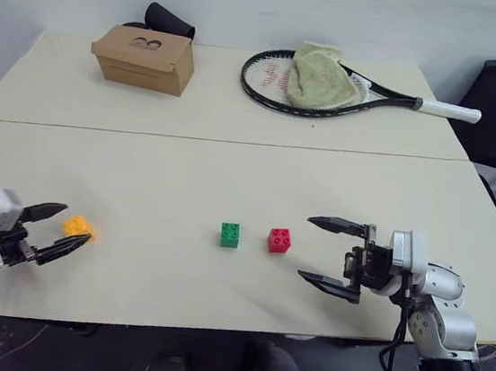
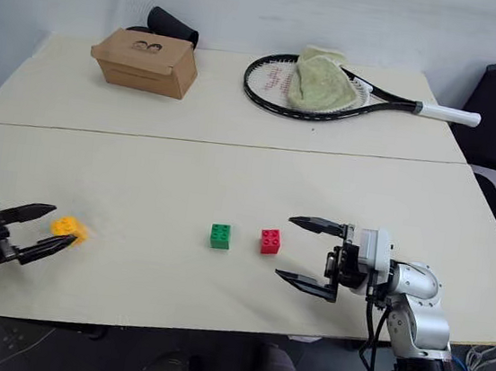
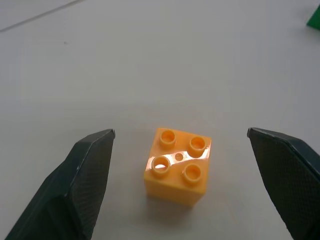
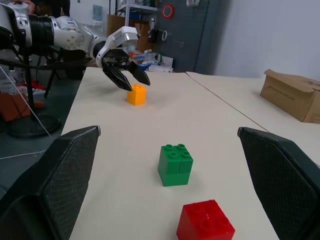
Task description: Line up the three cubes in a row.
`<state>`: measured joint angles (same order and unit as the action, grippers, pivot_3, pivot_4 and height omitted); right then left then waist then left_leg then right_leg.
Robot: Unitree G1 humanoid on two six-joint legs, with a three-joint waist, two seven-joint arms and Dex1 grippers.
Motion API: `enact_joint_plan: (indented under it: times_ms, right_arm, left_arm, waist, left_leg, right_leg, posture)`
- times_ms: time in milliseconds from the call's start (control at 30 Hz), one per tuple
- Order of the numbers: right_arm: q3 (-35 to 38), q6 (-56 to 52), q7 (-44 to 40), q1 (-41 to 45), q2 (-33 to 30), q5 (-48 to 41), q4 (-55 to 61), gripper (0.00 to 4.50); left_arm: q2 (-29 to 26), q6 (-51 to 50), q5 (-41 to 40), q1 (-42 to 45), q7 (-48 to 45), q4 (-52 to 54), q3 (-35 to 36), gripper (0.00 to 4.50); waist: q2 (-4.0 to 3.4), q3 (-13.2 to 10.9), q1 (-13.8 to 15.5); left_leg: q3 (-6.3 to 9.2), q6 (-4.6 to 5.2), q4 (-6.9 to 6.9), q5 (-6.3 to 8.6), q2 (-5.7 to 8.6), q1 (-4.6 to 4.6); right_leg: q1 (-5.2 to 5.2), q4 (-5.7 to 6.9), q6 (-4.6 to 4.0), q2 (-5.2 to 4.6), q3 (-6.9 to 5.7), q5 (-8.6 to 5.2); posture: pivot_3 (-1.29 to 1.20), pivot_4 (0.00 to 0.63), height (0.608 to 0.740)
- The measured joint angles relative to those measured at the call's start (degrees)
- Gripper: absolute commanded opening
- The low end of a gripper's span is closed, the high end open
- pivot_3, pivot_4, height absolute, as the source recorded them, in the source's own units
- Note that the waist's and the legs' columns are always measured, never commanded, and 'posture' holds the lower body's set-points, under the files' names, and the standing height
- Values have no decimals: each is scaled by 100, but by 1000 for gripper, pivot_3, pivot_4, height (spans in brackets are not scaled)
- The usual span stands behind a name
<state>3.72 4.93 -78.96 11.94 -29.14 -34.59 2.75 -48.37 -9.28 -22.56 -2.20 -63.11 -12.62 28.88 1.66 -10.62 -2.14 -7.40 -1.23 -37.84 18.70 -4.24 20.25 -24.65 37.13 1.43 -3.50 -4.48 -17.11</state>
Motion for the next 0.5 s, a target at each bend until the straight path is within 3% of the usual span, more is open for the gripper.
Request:
enact_joint_plan:
  times_ms: [167,200,267,500]
  right_arm:
    - [50,-5,170,-110,-55,36,115,4500]
    - [69,-5,197,-134,-75,43,160,4500]
    - [130,-5,259,-197,-119,49,209,4500]
    - [165,10,360,-485,-166,54,384,4500]
  left_arm:
    - [-314,725,386,601,-443,-1028,-582,4476]
    - [-341,810,410,664,-496,-1152,-631,4297]
    - [-351,1010,469,853,-598,-1432,-747,3918]
    - [-351,1249,473,1091,-903,-1699,-943,1768]
  waist:
    - [0,0,32]
    - [0,0,41]
    - [0,0,54]
    - [1,0,50]
  left_leg:
    - [-2,0,-1,0,2,-1]
    - [-2,0,-1,0,2,-1]
    - [-2,0,-2,0,3,0]
    - [-5,1,-3,0,3,-2]
  right_leg:
    - [-1,2,0,-3,0,0]
    - [-1,1,0,-3,0,0]
    - [-1,2,0,-4,0,0]
    - [-1,8,0,-2,2,0]
  posture:
    - [0,150,740]
    - [0,150,740]
    - [0,150,740]
    - [0,150,740]
